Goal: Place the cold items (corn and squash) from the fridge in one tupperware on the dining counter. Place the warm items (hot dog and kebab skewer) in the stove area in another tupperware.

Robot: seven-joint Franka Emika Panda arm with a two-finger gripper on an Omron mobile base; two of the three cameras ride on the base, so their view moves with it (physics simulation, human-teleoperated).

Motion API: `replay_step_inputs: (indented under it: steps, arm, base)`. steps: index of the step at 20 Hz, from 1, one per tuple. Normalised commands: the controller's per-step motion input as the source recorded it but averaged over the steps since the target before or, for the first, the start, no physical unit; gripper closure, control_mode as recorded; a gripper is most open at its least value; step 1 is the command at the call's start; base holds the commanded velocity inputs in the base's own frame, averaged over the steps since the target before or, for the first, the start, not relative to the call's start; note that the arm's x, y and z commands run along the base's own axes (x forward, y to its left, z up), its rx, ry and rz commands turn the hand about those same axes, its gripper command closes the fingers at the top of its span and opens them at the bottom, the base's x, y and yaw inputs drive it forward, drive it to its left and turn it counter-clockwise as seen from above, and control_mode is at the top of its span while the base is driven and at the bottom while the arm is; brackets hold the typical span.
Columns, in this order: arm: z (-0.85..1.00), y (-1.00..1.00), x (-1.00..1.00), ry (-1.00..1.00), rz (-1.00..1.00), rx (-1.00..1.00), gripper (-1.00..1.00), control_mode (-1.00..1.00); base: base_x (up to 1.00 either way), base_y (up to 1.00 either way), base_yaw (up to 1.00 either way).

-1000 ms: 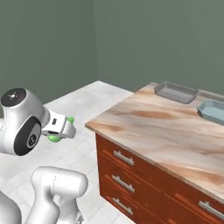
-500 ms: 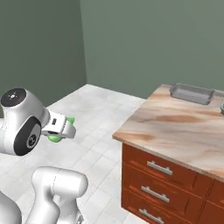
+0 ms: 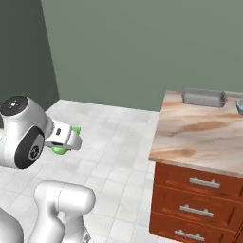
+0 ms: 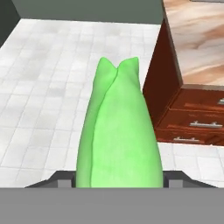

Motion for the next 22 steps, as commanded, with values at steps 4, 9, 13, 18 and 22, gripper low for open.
replay_step_inputs:
  steps: [4,9,13,18,22]
  arm:
    - [0.00,0.00,0.00,0.00,0.00,0.00,1.00,1.00]
    - [0.00,0.00,0.00,0.00,0.00,0.00,1.00,1.00]
    - [0.00,0.00,0.00,0.00,0.00,0.00,1.00,1.00]
    - [0.00,0.00,0.00,0.00,0.00,0.00,1.00,1.00]
    - [0.00,0.00,0.00,0.00,0.00,0.00,1.00,1.00]
  base:
    - [0.43,1.00,-0.41]
    - [0.77,1.00,-0.45]
    - [0.99,1.00,-0.51]
    - [1.00,1.00,-0.49]
    - [1.00,0.83,-0.57]
